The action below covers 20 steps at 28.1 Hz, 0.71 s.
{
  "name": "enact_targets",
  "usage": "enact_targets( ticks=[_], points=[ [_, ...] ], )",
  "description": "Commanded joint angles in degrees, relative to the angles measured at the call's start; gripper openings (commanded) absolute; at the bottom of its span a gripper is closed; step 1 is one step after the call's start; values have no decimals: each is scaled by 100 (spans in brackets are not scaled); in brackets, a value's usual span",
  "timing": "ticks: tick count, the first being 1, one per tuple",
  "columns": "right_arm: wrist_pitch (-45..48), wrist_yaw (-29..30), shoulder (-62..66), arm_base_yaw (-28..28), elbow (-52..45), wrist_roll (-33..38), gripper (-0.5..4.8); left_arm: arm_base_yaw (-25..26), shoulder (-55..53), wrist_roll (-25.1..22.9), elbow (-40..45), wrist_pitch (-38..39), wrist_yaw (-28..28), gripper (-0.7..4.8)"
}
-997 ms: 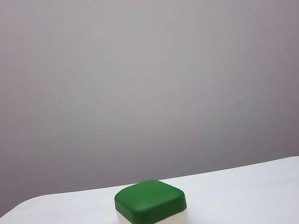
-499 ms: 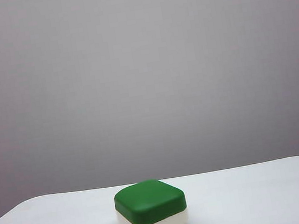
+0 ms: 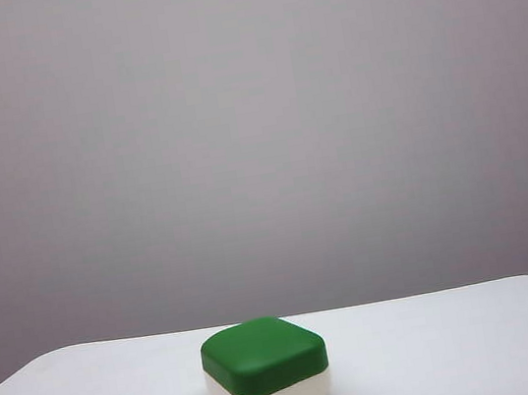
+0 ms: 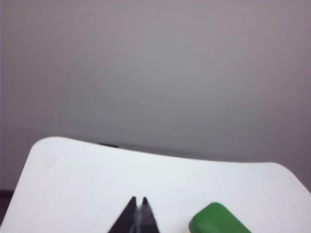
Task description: Pick up the foam mahjong on the table and turn it over.
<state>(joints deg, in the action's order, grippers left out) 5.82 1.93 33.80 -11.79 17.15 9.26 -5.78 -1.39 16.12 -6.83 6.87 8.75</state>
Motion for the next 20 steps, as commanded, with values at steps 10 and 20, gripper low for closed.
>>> enact_targets(
  ticks=[10,20],
  points=[
    [61,2970,3923,-57,2446,118,-4,0,-2114,-422,-1344,-9,-57,-4],
    [-39,3775,5901,-866,3104,125,117,-33,-4828,-1165,-2653,334,1012,-4]
  ],
)
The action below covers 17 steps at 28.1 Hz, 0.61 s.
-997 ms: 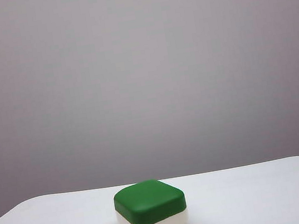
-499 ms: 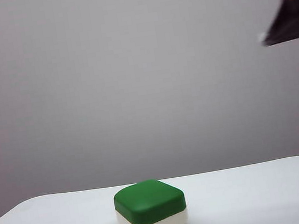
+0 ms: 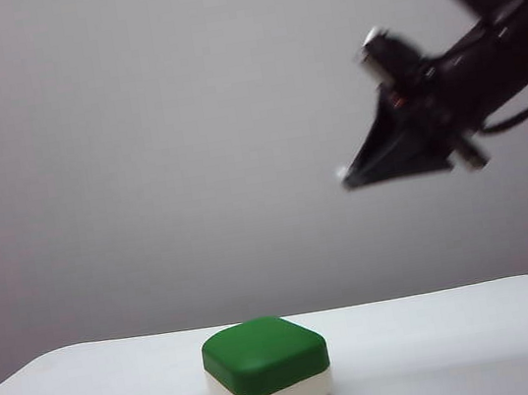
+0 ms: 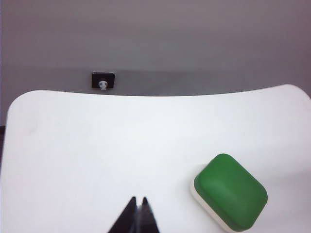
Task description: Pick up the foam mahjong on the table and turn it over.
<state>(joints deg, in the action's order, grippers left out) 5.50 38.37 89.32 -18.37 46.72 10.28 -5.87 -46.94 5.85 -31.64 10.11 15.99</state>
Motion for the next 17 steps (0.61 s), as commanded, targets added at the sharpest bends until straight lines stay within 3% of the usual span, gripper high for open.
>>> enact_targets(
  ticks=[1,2,7,17],
  points=[
    [-15,131,540,-284,214,22,156,-42,-374,-140,-225,-9,363,-4],
    [-59,151,721,-350,293,22,179,-74,-457,-192,-271,-37,378,-5],
    [-136,94,1482,-496,686,20,180,-219,-509,-590,-313,-35,393,-5],
    [-710,-22,2444,-560,1543,-238,180,-245,-509,-588,-310,101,485,-4]
  ],
)
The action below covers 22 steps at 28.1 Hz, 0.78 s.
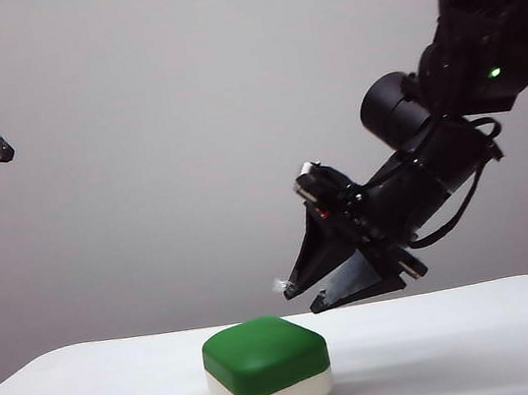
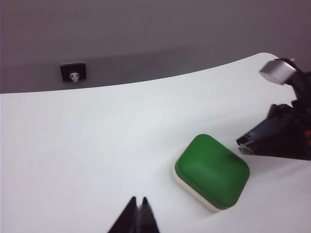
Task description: Pick up the foam mahjong on the table and turn it over.
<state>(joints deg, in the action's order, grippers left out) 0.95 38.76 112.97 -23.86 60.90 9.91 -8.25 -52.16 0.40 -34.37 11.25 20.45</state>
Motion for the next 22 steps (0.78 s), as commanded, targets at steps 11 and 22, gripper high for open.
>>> enact_targets(
  ticks=[11,22],
  points=[
    [-614,-236,363,-170,459,-262,212,-7,11,-44,-37,-15,39,-5],
    [-931,-173,664,-278,855,-297,-5,-7,11,-107,-37,46,35,-5]
  ],
)
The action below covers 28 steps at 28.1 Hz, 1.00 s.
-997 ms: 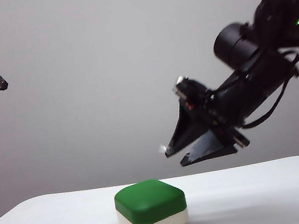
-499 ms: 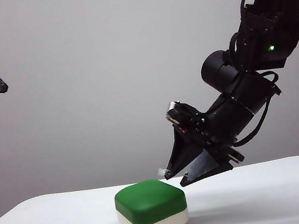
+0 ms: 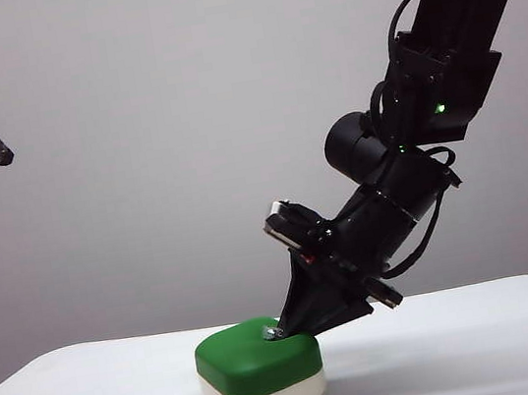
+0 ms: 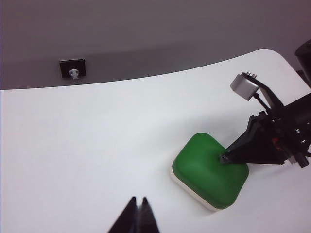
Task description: Pick up the foam mahjong on the table and turn it over.
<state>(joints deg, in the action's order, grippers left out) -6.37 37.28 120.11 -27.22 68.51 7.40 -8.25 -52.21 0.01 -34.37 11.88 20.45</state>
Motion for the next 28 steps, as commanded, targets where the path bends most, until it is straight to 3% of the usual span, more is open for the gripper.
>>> enact_targets(
  ticks=[1,6,18,23,28],
  points=[
    [-382,-79,-81,85,153,-177,-5,-7,15,-68,-37,-17,37,-5],
    [-1338,-861,-466,234,330,-1047,-5,-7,15,-66,-37,-17,37,-4],
    [-2203,-4203,-1051,181,328,-2365,-5,-7,15,-66,-35,-76,37,-5],
    [-2232,-4356,-1054,9,328,-2391,-5,-9,15,-68,-35,-83,35,-5],
    [-2186,-4138,-1032,-603,330,-2378,-5,-9,15,-70,-35,-85,37,-5]
  ],
)
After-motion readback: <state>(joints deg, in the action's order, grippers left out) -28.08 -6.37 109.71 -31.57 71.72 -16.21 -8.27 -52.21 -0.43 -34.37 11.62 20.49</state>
